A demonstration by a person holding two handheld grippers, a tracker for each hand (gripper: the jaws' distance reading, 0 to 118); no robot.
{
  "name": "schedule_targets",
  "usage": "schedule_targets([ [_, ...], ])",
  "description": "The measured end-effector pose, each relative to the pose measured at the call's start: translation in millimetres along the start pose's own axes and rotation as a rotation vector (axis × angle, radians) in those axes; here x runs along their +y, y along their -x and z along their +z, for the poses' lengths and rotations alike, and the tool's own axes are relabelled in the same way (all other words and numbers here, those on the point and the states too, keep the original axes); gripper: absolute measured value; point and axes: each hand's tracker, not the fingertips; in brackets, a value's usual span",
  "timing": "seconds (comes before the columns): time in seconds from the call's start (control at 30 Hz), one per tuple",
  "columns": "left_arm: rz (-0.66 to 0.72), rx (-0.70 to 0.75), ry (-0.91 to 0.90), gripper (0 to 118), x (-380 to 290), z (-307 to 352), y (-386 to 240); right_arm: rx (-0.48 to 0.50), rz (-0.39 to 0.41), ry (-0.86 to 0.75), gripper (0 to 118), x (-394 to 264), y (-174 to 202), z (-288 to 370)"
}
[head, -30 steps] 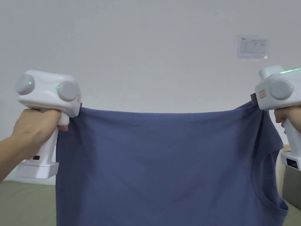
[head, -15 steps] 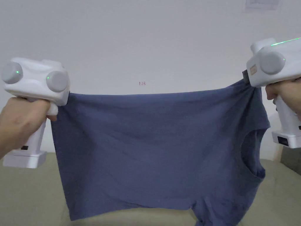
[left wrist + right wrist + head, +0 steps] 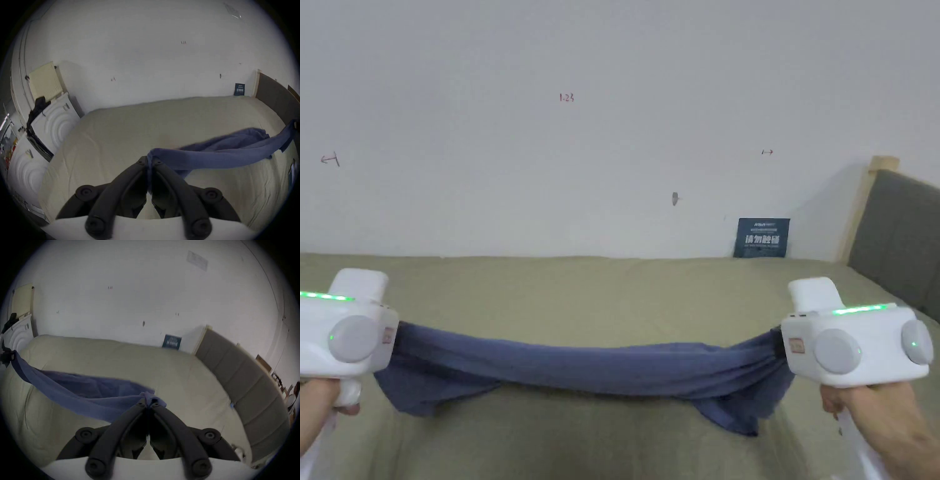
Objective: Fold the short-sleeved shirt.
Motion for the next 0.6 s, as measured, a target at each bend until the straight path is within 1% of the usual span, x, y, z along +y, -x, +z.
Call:
schedule_targets([
  [0.03, 0.005, -0.015, 0.022, 4, -13, 4, 3, 0.012, 0.000, 0.013, 0, -12, -2, 6],
  [0.07, 0.015, -0.036, 0.018, 4, -30, 12, 8, 0.027, -0.020, 0.011, 0, -27, -7, 13],
  [0.17, -0.016, -0.047, 0.011, 4, -76, 44, 10, 0.060, 0.002, 0.029, 0, -64, -12, 42],
  [0.23, 0.001, -0.076, 0.030, 4, -103, 64, 16, 0.074, 0.007, 0.032, 0, -89, -12, 70],
  [0.27, 0.002, -0.071, 0.047, 4, -116, 66, 21, 0.096, 0.013, 0.034, 0, -100, -14, 84],
  [0.3, 0.010, -0.077, 0.052, 4, -127, 74, 25, 0.092, 0.013, 0.031, 0, -110, -16, 97],
  [0.37, 0.023, -0.087, 0.072, 4, -152, 97, 34, 0.106, 0.035, 0.018, 0, -135, -20, 132],
  [0.43, 0.017, -0.091, 0.092, 4, -175, 119, 39, 0.110, 0.024, 0.031, 0, -158, -28, 157],
  [0.47, 0.035, -0.096, 0.100, 4, -188, 131, 44, 0.122, 0.016, 0.034, 0, -172, -29, 174],
  [0.6, 0.056, -0.155, 0.143, 4, -233, 169, 56, 0.143, 0.013, 0.064, 0, -226, -36, 221],
])
